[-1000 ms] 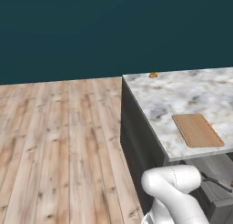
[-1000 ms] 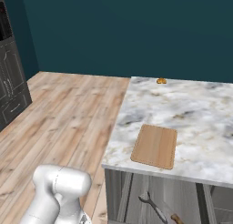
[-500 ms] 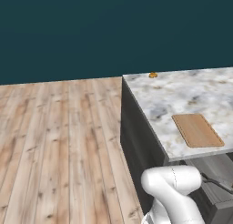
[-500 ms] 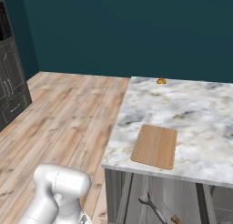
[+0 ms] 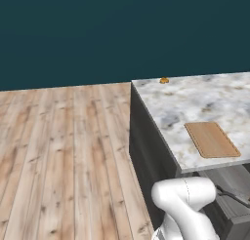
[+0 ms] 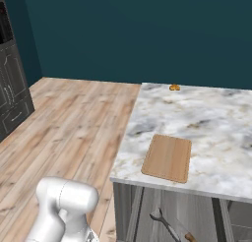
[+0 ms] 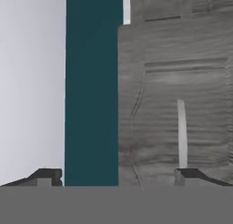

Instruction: Open the drawer on the right and place the cutting tools on the cutting board.

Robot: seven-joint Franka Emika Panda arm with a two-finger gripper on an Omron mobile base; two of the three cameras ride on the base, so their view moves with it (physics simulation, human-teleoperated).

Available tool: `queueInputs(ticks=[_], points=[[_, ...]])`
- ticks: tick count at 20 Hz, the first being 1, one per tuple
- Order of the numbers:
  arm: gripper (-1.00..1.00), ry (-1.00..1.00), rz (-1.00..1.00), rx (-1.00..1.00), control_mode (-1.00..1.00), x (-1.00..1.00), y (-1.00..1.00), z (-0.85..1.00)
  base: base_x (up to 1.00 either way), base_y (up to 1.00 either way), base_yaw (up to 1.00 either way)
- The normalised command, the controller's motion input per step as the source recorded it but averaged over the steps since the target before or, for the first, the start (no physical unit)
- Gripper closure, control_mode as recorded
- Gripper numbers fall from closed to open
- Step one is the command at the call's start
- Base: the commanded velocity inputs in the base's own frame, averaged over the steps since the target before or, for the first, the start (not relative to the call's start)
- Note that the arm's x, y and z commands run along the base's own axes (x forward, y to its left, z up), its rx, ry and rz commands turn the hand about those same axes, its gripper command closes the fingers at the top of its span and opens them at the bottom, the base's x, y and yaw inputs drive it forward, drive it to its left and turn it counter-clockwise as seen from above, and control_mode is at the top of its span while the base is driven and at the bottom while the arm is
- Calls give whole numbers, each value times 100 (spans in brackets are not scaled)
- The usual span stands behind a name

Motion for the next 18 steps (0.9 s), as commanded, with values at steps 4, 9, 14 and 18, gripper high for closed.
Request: queueInputs(ticks=[4, 9, 14, 18], points=[[-100, 6, 0, 0, -100, -33, 0, 87, 0, 0, 0], [-100, 14, 0, 0, -100, 1, 0, 91, 0, 0, 0], [-100, 24, 0, 0, -100, 25, 0, 73, 0, 0, 0], [-100, 30, 0, 0, -100, 50, 0, 51, 0, 0, 0]])
